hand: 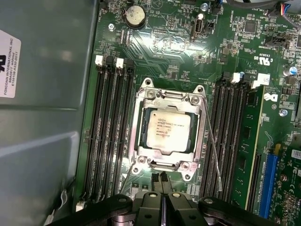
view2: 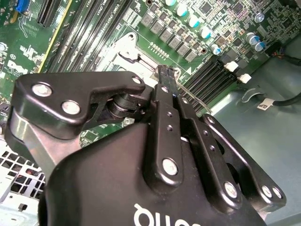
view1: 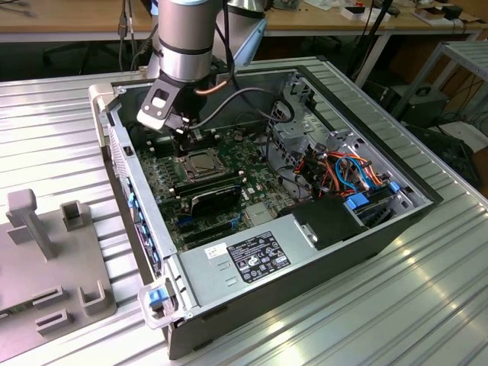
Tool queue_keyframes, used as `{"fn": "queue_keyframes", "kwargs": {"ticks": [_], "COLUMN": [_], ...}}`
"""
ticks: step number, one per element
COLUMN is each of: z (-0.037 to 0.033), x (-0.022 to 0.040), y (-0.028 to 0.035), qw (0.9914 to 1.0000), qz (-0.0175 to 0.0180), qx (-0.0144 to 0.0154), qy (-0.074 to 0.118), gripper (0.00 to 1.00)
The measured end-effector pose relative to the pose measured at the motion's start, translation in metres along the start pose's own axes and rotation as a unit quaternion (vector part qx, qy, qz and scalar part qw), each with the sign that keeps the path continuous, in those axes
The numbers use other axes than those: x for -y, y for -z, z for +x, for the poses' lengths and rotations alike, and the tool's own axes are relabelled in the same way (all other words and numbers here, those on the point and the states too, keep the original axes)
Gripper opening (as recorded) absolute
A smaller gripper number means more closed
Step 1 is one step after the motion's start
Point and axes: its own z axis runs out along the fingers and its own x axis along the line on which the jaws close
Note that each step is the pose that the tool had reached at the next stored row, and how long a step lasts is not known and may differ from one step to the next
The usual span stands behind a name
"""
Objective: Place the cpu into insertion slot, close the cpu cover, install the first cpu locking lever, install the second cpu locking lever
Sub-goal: 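Install the first cpu locking lever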
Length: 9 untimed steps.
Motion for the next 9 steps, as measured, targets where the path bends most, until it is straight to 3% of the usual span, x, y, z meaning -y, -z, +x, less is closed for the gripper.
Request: {"fn": "queue_keyframes", "kwargs": {"ticks": [4,5,9], "z": [0.0,0.0,-0.0001], "x": [-0.0002,-0.0002,-0.0003], "y": [0.0024,0.0026,0.0106], "qw": [0.99992,0.99962,0.9989], "qz": [-0.0002,-0.0003,-0.0005], "qx": [-0.0005,-0.0008,-0.0011], "qy": [0.013,0.028,0.047], "gripper": [0.11,0.11,0.11]}}
